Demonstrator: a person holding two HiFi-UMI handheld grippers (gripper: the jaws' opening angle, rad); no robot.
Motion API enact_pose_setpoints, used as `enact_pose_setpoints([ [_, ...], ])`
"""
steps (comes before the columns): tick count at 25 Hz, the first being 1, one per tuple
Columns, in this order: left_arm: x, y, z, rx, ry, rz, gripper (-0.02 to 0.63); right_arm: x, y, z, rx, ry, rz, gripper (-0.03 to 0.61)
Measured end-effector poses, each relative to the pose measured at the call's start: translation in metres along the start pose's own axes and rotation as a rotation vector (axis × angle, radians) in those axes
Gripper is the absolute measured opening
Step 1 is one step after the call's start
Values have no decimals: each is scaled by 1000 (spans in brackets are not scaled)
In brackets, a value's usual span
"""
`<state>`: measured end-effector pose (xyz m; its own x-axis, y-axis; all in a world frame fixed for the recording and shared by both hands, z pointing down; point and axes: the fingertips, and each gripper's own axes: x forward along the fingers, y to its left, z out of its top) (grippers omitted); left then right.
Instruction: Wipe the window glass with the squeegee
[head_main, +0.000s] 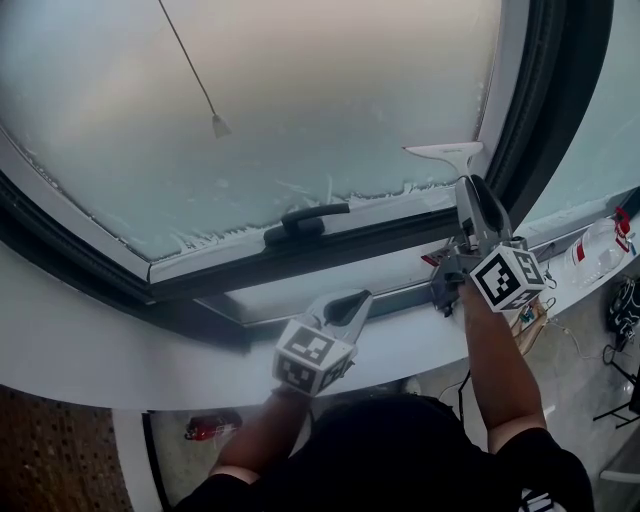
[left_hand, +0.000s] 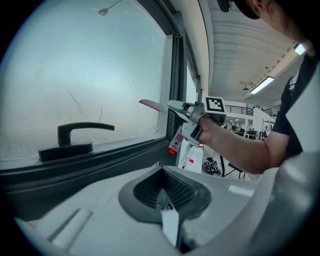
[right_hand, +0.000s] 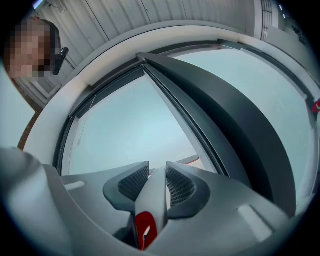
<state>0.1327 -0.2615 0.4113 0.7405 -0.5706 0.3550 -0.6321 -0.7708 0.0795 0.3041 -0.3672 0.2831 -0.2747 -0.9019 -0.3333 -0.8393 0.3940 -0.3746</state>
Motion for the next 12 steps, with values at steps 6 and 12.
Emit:
enact_pose_setpoints([
  [6,0,2,1,-10,-8,2,0,-10,-12,-47,17,89,-32,130],
  [12,-1,2,-3,-14,-9,1,0,-19,-26,-80,17,155,-66,130],
])
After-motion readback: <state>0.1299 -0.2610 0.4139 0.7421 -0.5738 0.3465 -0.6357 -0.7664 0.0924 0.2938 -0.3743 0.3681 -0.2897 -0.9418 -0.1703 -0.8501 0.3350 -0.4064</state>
